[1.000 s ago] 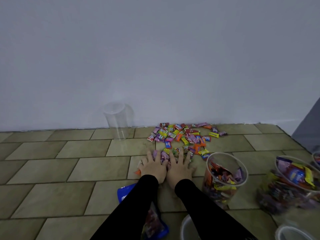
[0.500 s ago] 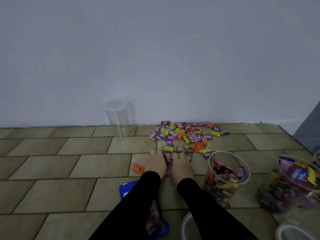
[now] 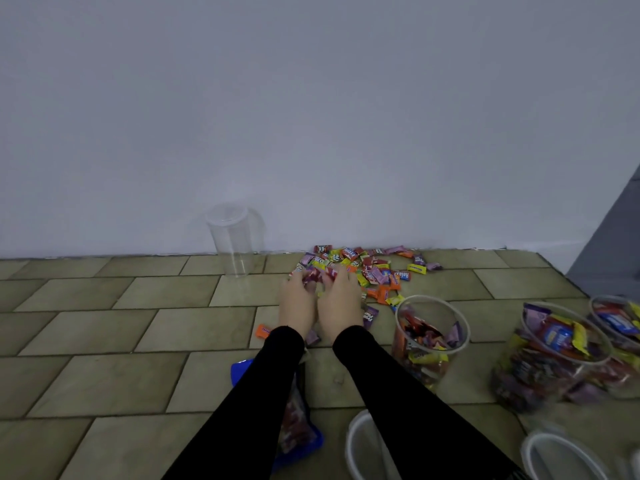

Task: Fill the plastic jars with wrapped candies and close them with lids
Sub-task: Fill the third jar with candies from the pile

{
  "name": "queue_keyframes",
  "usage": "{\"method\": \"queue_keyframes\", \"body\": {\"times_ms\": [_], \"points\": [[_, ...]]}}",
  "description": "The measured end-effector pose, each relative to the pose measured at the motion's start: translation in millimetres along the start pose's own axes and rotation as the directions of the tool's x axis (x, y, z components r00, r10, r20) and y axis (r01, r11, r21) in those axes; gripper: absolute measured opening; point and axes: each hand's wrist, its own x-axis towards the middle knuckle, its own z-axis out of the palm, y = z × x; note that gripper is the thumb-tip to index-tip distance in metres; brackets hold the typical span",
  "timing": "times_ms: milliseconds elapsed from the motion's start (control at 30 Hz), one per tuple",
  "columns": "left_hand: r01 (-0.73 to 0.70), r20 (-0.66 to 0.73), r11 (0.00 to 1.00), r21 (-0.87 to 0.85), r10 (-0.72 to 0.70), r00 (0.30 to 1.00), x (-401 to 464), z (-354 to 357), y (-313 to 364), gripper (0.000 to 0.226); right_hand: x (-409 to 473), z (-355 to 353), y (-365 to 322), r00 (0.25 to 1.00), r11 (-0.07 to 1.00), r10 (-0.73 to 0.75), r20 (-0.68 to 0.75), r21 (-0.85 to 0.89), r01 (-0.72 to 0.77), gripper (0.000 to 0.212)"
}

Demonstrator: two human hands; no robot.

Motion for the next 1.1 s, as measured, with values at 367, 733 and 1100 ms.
{"method": "queue_keyframes", "body": {"times_ms": [367,733,1100], "points": [[-0.131,-0.035,0.877,-0.462,0.129,0.991,-39.8,-16.8,90.4,0.014,-1.8,-113.5,-40.4,0.966,0.947,-0.227,-0.119,0.205,0.248,0.023],[-0.156,0.04,0.864,-0.479,0.199,0.979,-93.1,28.5,123.3,0.027,-17.6,-156.2,18.9,0.954,0.882,-0.266,-0.136,0.366,0.297,0.017],[-0.229,-0.053,0.838,-0.495,0.234,0.971,-124.7,49.5,121.2,0.02,-34.0,-164.5,50.6,0.98,0.847,-0.184,-0.079,0.493,0.199,0.017]]}}
